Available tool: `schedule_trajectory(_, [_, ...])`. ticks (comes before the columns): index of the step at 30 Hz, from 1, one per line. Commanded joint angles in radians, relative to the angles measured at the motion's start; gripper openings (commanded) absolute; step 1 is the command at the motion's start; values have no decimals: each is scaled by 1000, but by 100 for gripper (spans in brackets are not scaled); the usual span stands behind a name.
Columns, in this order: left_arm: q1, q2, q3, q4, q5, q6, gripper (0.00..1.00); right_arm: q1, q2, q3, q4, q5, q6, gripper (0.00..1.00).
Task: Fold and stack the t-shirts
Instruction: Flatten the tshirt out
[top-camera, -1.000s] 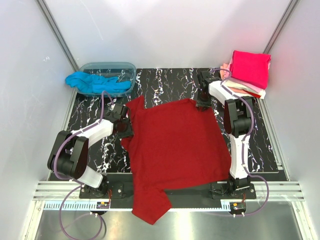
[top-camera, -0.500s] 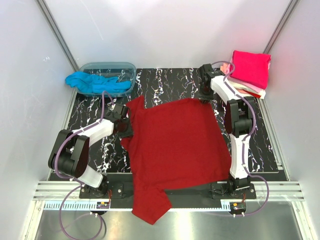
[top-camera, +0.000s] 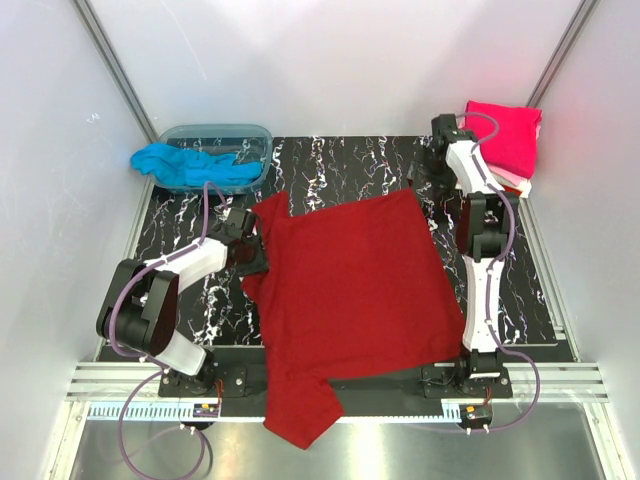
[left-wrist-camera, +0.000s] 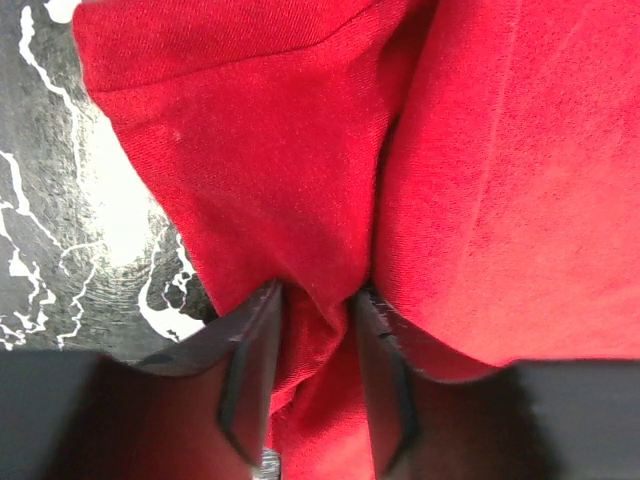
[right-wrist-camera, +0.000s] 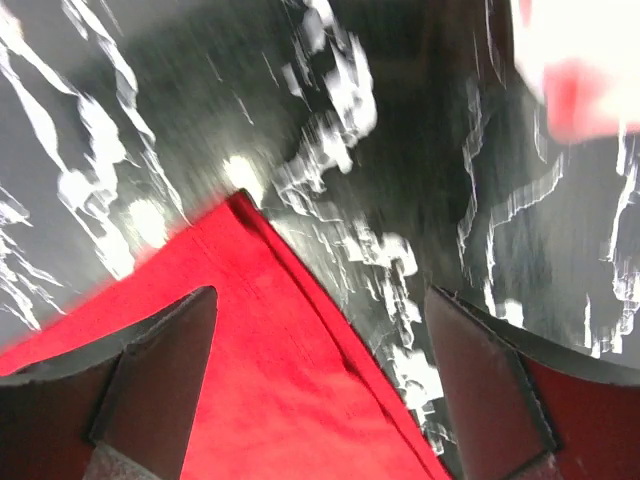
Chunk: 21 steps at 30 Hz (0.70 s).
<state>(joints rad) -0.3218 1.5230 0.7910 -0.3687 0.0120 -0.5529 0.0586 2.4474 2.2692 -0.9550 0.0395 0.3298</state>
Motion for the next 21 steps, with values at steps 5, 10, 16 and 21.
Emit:
schedule_trajectory(5, [1, -158, 42, -164, -191, -50, 58, 47, -494, -458, 134, -93, 18, 93])
schedule_trajectory(10, [20, -274, 50, -242, -293, -73, 70, 106, -683, -682, 197, -133, 57, 92])
schedule_trajectory(16, [29, -230, 36, -253, -251, -91, 63, 214, -699, -793, 231, -193, 110, 91])
schedule_trajectory(21, [30, -253, -51, -190, -138, -119, 60, 265, -673, -800, 232, -199, 120, 91])
